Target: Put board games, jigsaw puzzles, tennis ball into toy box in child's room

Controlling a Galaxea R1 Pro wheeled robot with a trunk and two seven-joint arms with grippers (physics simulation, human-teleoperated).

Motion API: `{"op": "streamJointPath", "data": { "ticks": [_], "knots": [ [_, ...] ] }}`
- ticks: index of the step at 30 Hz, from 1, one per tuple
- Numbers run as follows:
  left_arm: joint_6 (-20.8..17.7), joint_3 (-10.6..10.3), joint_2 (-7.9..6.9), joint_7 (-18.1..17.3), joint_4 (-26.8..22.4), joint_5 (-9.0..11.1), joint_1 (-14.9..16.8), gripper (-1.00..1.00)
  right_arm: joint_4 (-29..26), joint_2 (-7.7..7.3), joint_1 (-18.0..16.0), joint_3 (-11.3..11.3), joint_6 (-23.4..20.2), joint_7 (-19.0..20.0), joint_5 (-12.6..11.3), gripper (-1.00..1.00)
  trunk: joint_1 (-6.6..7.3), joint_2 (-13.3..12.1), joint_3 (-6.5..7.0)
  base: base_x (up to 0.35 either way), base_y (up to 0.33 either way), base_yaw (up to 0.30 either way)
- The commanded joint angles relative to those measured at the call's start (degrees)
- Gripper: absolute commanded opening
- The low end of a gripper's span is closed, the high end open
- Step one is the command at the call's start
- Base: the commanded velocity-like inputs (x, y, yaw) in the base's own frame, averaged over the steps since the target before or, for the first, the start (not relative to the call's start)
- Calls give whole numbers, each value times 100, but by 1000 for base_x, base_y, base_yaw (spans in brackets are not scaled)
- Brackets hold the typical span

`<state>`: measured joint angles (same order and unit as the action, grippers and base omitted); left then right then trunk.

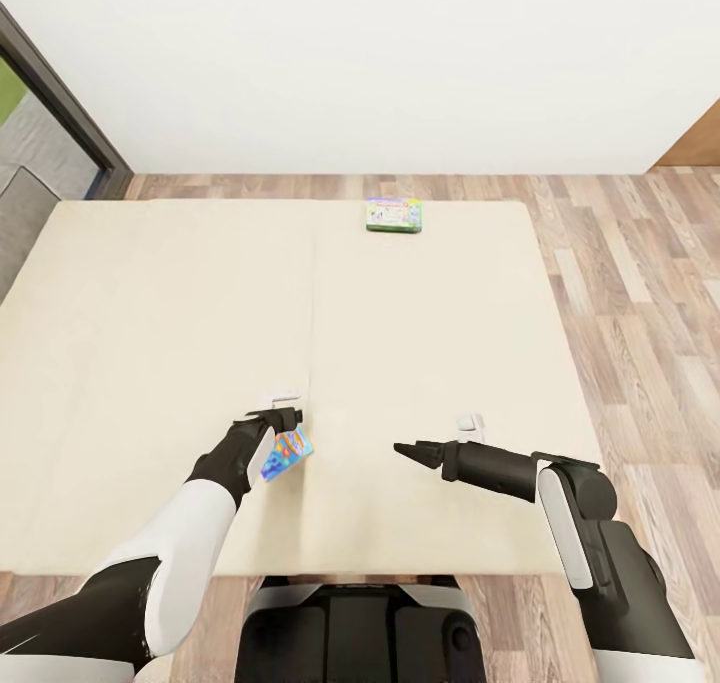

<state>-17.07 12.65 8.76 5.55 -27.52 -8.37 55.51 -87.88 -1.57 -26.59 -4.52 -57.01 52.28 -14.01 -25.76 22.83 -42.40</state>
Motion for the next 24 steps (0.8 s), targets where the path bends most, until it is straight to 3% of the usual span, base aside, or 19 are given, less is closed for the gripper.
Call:
{"op": "streamJointPath", "data": {
  "ticks": [1,24],
  "knots": [
    [-28,37,7,-10,-10,-59,2,100,-1,-1,-3,-5,-21,28,12,100,-3,9,-16,0,0,0],
    [-8,44,-2,-10,-9,-59,3,100,8,-1,3,-40,-15,28,13,100,-3,9,-232,0,0,0]
  ]
}}
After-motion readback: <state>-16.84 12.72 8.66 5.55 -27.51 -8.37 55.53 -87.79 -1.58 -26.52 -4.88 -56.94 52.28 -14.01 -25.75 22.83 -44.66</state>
